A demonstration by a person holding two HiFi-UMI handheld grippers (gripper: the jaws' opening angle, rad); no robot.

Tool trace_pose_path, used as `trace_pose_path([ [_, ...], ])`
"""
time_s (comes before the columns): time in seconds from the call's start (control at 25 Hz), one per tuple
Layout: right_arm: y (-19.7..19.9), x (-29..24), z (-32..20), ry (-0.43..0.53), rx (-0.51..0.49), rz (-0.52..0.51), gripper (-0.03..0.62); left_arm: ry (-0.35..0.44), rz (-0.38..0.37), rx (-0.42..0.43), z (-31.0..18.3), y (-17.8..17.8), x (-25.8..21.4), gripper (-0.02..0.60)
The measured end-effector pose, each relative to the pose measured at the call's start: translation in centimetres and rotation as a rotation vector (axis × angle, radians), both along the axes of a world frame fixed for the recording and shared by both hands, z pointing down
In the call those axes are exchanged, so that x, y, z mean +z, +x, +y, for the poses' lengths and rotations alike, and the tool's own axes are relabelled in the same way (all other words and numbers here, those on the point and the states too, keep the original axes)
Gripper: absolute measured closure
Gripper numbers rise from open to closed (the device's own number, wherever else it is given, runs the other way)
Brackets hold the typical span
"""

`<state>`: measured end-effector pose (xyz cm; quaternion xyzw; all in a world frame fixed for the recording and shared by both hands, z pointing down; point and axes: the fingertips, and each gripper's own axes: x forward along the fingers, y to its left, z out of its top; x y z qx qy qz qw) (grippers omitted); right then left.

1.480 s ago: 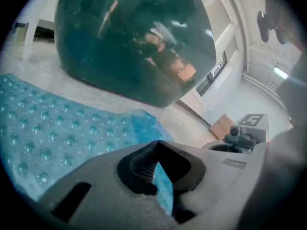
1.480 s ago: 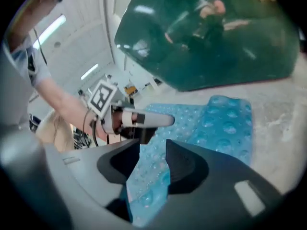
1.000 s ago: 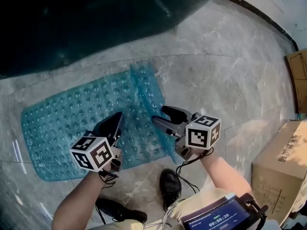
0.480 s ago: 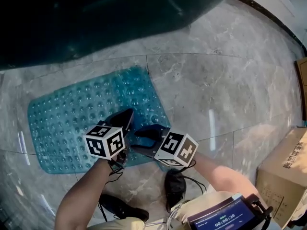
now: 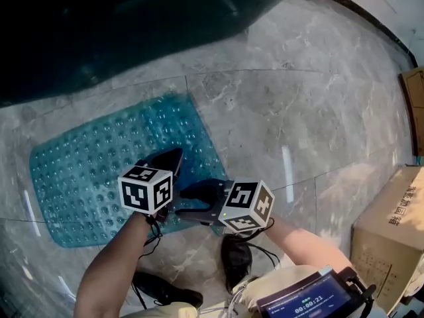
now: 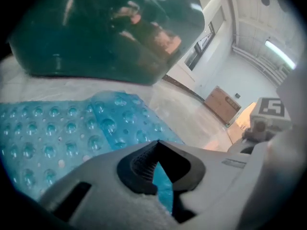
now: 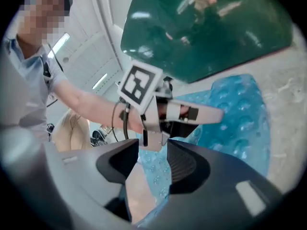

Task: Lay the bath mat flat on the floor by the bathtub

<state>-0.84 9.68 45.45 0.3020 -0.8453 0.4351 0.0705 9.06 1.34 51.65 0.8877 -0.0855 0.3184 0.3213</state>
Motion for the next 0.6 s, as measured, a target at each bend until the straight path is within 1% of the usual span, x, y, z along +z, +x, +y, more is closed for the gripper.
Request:
trace_pose_path([
  [0.08,2.9,-1.6,-0.5,0.005,0.098,-0.033,0.396,0.003,-0.016,0.008,-0.2,-0.5,0.6,0.574],
  [0.12,4.9,-2.0,-0.6,-0.004,0.162,-0.031,0.394,0.009,-0.021,0.015,-0.3,-0.7,0.9,0.574],
  [0.2,9.4,-1.3,-0.4,-0.046,0.277,0.025,0.379,0.022,-0.038,0.028,-0.4,-1.1,1.5,0.574],
  [0.24,11.2,-0.4,0.1,-0.075,0.313,0.073,0.378,0.019,-0.043,0.027,-0.6,-1.3,1.9,0.574],
  [0.32,13.2,1.9,1.6,-0.146,0.334,0.149,0.368,-0.006,-0.037,0.008,-0.8,-1.7,2.2,0.574],
  [0.4,13.0,3.8,3.2,-0.227,0.323,0.142,0.356,-0.021,-0.033,-0.003,-0.8,-1.8,2.2,0.574],
  [0.48,11.7,4.9,4.3,-0.297,0.310,0.088,0.341,-0.022,-0.036,-0.003,-0.8,-1.8,2.2,0.574],
  [0.6,9.9,5.6,4.6,-0.350,0.306,0.021,0.311,-0.025,-0.036,-0.011,-0.8,-1.9,2.1,0.574],
])
